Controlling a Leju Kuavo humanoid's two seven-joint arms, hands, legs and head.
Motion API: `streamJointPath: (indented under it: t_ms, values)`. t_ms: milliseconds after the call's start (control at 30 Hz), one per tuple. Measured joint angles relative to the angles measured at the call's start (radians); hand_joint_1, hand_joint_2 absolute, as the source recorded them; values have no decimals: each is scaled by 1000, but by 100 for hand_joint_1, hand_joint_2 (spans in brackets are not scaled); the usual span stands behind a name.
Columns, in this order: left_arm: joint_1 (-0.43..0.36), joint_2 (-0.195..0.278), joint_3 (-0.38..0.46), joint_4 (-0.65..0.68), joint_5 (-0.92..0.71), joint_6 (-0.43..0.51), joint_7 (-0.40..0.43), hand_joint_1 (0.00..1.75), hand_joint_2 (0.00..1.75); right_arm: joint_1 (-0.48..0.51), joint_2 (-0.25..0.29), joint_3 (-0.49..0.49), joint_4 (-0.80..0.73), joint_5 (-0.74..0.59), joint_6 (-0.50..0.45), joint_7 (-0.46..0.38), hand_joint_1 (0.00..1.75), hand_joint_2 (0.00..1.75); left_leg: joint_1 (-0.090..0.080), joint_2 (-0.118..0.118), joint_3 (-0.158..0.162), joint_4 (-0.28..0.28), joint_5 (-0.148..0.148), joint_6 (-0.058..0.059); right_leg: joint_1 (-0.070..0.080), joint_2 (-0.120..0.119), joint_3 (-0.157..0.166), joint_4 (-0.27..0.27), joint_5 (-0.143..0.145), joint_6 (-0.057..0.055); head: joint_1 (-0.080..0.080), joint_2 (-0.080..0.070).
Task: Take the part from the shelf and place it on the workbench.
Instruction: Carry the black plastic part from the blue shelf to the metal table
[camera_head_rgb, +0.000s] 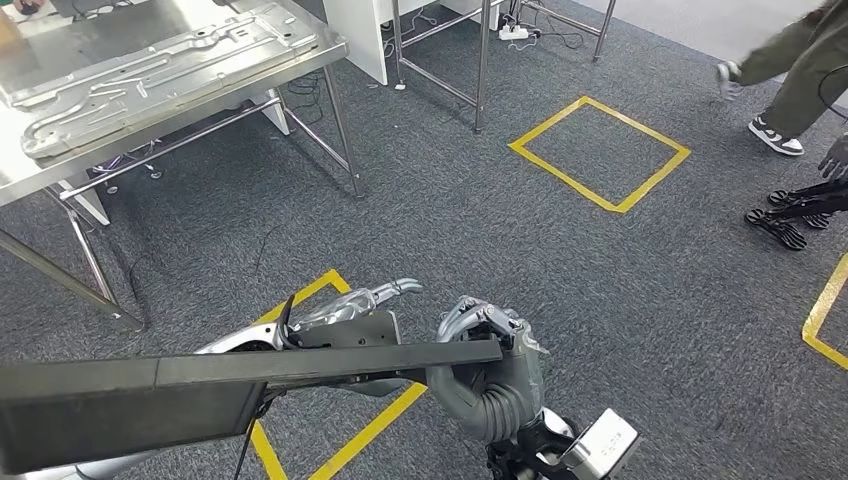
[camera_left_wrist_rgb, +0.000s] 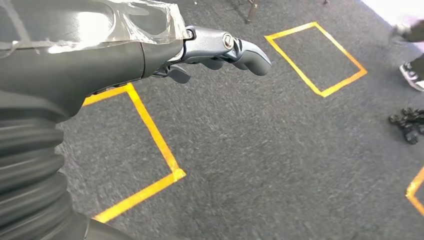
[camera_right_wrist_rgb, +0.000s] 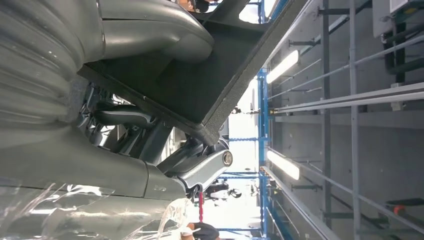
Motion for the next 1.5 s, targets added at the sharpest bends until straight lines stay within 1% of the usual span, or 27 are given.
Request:
streamJointPath:
  t_ms: [33, 67, 133, 167, 233, 333, 400, 467, 500, 533, 567, 633, 700, 833, 900, 967, 1000, 1033, 1067, 1100, 1167, 1200, 1233, 1300, 1367, 1433, 1500]
  values:
    - [0, 1, 0, 0, -5, -4, 0, 0, 175, 1, 0, 0, 0, 0, 1, 0, 175, 175, 4, 0, -11, 0, 18, -3, 0, 0, 6, 0, -5, 2, 0, 0]
    - [0, 3, 0, 0, -9, -6, 0, 0, 175, 1, 0, 1, 0, -1, 1, -1, 175, 175, 8, 1, -2, -41, 52, -6, -1, 1, 13, 0, -11, 4, 0, 0]
    - [-2, 4, 1, 0, -15, -11, 0, 0, 175, 1, 0, 1, 0, -2, 2, -2, 175, 175, 10, 4, 56, -190, 131, -6, -2, 1, 29, 0, -23, 13, 0, 0]
    - [-3, 4, 2, 0, -17, -13, 0, 0, 175, 0, 0, 1, 0, -3, 2, -2, 175, 175, 8, 4, 83, -249, 154, -1, -2, 2, 35, -1, -29, 19, 0, 0]
    - [-5, 5, 2, -1, -20, -16, 0, 0, 175, -1, 0, 0, 0, -5, 2, -2, 175, 175, 1, 4, 107, -297, 158, 12, -2, 3, 43, -2, -36, 31, 1, 0]
    - [-8, 5, 5, -4, -21, -19, 0, 0, 175, -2, 0, 0, 0, -6, 2, -2, 175, 175, -1, 2, 128, -303, 149, 37, -5, 1, 44, 24, -45, 45, 2, 0]
    - [-13, 6, 7, -6, -23, -23, 0, 0, 175, -4, 0, 0, -1, -6, 2, -2, 175, 175, -1, 2, 149, -306, 139, 52, -5, 0, 1, 111, -77, 48, 2, 0]
    - [-16, 6, 4, -7, -24, -26, 0, 0, 175, -3, -1, 0, -1, -6, 2, -2, 175, 175, -6, 2, 163, -306, 126, 62, -3, 0, -85, 243, -119, 48, 3, 0]
    - [-16, 6, 3, -7, -24, -27, 0, 0, 175, -2, -2, 0, -1, -6, 2, -2, 175, 175, -8, 1, 170, -306, 119, 64, -2, 0, -123, 287, -127, 47, 3, 0]
    - [-15, 6, 2, -7, -24, -27, 0, 0, 175, -1, -2, 0, -1, -6, 2, -2, 175, 175, -10, -1, 178, -306, 112, 64, -2, 0, -145, 298, -118, 46, 3, 0]
    - [-15, 6, 2, -7, -24, -27, 0, 0, 175, -1, -2, 0, -1, -6, 2, -2, 175, 175, -11, -2, 187, -306, 105, 64, -1, 0, -147, 270, -89, 44, 3, 0]
    - [-16, 6, 2, -7, -25, -27, 0, 0, 175, -1, -2, 0, -1, -7, 2, -2, 175, 175, -12, -5, 210, -306, 85, 59, 0, 0, -103, 129, 7, 37, 3, 0]
    - [-17, 6, 1, -7, -25, -28, 0, 0, 175, -2, -2, 0, 0, -7, 2, -2, 175, 175, -14, -6, 224, -307, 66, 50, 4, 0, -63, 20, 52, 31, 3, 0]
    - [-20, 6, 3, -8, -26, -29, 0, 0, 175, -5, 0, 2, -1, -7, 4, -2, 175, 175, -14, -5, 220, -280, 59, 32, 6, 0, -43, -3, 44, 11, 2, 0]
    - [-22, 6, 4, -8, -26, -29, 0, 0, 175, -6, 3, 2, -1, -7, 5, -2, 175, 175, -10, -3, 165, -188, 50, 23, 3, 0, -28, -7, 35, 2, 1, 0]
    - [-21, 6, 3, -8, -26, -29, 0, 0, 175, -7, 3, 2, 0, -7, 5, -2, 175, 175, -5, -3, 76, -60, 11, 12, 4, 0, -14, -7, 21, -2, 1, 0]
    - [-20, 6, 2, -8, -27, -29, 0, 0, 175, -6, 3, 3, 0, -7, 5, -1, 175, 175, -3, -2, 37, -19, -9, 9, 5, 0, -5, -7, 12, -1, 1, 0]
    - [-19, 6, 1, -8, -27, -29, 0, 0, 175, -6, 3, 4, 0, -7, 5, -1, 175, 175, -2, -2, 12, -6, -19, 7, 6, 1, 6, -7, 3, 1, 1, 0]
    - [-20, 7, 0, -8, -27, -30, 0, 0, 175, -5, 3, 4, 0, -7, 5, -1, 175, 175, -1, -2, 4, -28, -8, 7, 7, 1, 19, -7, -6, 3, 1, 0]
    - [-20, 7, 0, -8, -27, -32, 0, 0, 175, -5, 3, 4, 0, -8, 6, 0, 175, 175, -1, -2, 12, -82, 27, 9, 7, 2, 33, -7, -16, 5, 1, 0]
    - [-22, 7, 0, -8, -22, -36, 0, 0, 175, -7, 3, 4, 1, -8, 6, 2, 175, 175, -4, 0, 46, -221, 132, 17, 8, 3, 58, -9, -35, 11, 0, 0]
    - [-24, 6, 0, -8, -17, -38, 0, 0, 175, -8, 3, 4, 0, -9, 6, 4, 175, 175, -7, 0, 60, -269, 169, 23, 8, 4, 66, -10, -43, 16, 1, 0]
    - [-26, 6, 0, -8, -12, -41, 0, 0, 175, -9, 4, 4, 0, -10, 6, 7, 175, 175, -11, 1, 69, -295, 189, 30, 8, 5, 71, -11, -48, 22, 1, 0]
    - [-33, 5, 0, -8, -5, -45, 0, 0, 175, -12, 4, 3, 0, -14, 5, 12, 175, 175, -15, 0, 82, -303, 187, 46, 8, 5, 78, -9, -53, 33, 1, 0]
    - [-42, 5, 0, -8, -2, -48, -1, 0, 175, -14, 5, 3, -1, -18, 6, 16, 175, 175, -15, 1, 101, -307, 180, 61, 7, 4, 71, 28, -63, 41, 2, 0]
    - [-52, 4, -2, -8, -3, -52, -1, 0, 175, -15, 4, 2, -1, -20, 6, 19, 175, 175, -16, 1, 117, -308, 170, 74, 6, 2, 13, 136, -93, 46, 2, 0]
    - [-57, 2, -6, -8, -9, -55, -3, 0, 175, -15, 2, 2, -1, -21, 7, 19, 175, 175, -19, 1, 129, -308, 158, 81, 7, 2, -76, 258, -137, 48, 3, 0]
